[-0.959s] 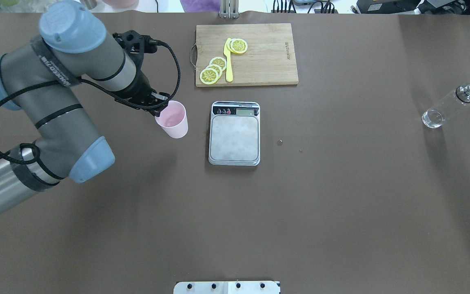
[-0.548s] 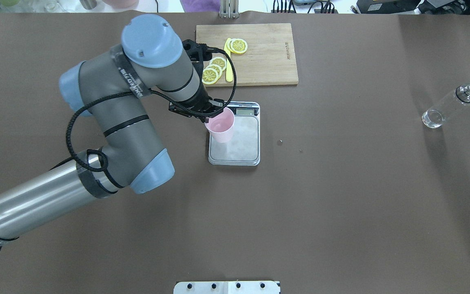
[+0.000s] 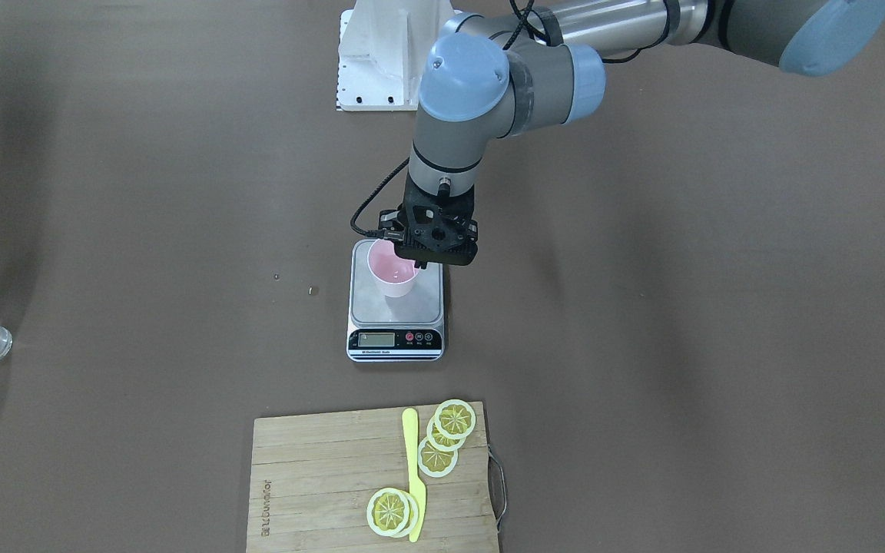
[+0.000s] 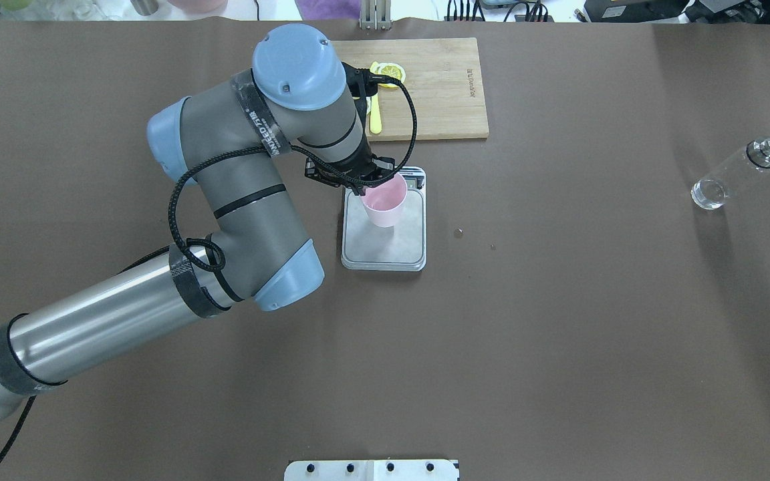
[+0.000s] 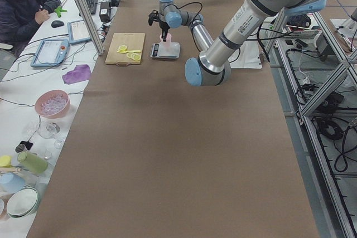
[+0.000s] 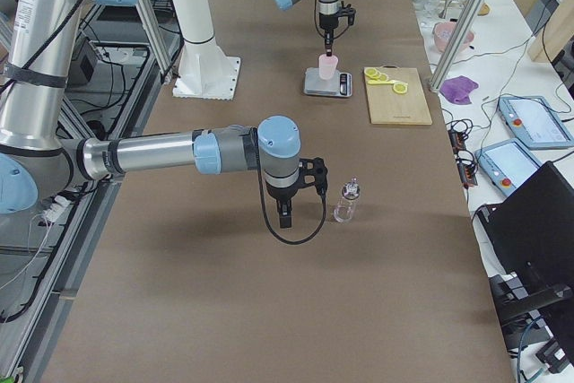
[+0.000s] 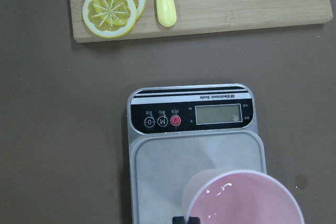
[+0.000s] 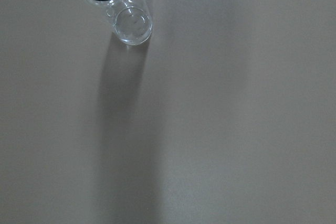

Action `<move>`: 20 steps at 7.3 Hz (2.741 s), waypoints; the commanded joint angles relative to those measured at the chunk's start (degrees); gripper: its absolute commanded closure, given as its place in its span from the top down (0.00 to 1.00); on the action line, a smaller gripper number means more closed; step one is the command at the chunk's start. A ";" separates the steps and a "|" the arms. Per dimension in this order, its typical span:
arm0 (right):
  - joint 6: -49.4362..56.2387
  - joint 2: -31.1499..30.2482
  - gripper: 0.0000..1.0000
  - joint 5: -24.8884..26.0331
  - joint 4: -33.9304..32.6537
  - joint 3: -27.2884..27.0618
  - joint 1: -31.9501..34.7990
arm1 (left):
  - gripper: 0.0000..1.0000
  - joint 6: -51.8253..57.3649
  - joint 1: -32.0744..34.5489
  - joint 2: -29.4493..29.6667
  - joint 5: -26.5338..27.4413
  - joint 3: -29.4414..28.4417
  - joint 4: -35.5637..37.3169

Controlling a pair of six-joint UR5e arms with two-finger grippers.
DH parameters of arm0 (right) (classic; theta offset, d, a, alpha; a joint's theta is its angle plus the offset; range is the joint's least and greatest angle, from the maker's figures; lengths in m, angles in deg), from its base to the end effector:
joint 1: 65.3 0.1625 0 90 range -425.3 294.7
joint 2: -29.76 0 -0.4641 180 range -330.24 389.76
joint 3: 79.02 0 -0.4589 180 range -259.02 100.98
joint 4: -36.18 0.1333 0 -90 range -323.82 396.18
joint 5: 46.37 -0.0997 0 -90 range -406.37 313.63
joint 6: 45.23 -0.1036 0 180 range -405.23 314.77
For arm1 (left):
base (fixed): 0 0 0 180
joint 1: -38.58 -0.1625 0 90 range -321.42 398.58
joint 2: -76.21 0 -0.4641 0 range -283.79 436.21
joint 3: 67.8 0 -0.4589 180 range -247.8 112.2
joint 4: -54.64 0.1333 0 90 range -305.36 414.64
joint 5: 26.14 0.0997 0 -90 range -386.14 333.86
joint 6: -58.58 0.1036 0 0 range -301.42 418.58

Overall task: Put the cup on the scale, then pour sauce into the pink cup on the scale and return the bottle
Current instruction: 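Carry the pink cup with the left gripper onto the scale, then open the left gripper and withdraw it away from the cup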

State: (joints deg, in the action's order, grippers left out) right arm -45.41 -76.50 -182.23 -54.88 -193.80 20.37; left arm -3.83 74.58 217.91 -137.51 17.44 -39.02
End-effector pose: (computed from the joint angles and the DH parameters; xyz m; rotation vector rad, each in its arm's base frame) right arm 0.0262 -0.4353 0.5986 0.0917 -0.8039 -0.1205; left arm 0.6035 -0.5566 0.0990 0.1635 0.9241 0.0288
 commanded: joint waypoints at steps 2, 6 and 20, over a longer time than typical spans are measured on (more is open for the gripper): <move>0.00 0.00 1.00 -0.02 0.00 0.00 0.02 | 0.00 0.26 -1.11 -0.11 0.36 -0.16 -0.03; 0.00 0.00 1.00 -0.02 0.00 0.00 0.02 | 0.00 0.27 -1.11 -0.28 0.36 -0.16 -0.11; 0.44 0.35 1.00 0.07 0.44 0.00 -0.06 | 0.98 42.07 21.69 -19.06 -4.63 23.21 21.67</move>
State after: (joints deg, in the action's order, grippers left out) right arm -45.16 -76.15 -182.16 -54.63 -193.80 20.37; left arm 24.70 90.02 203.01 -141.24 37.83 -21.67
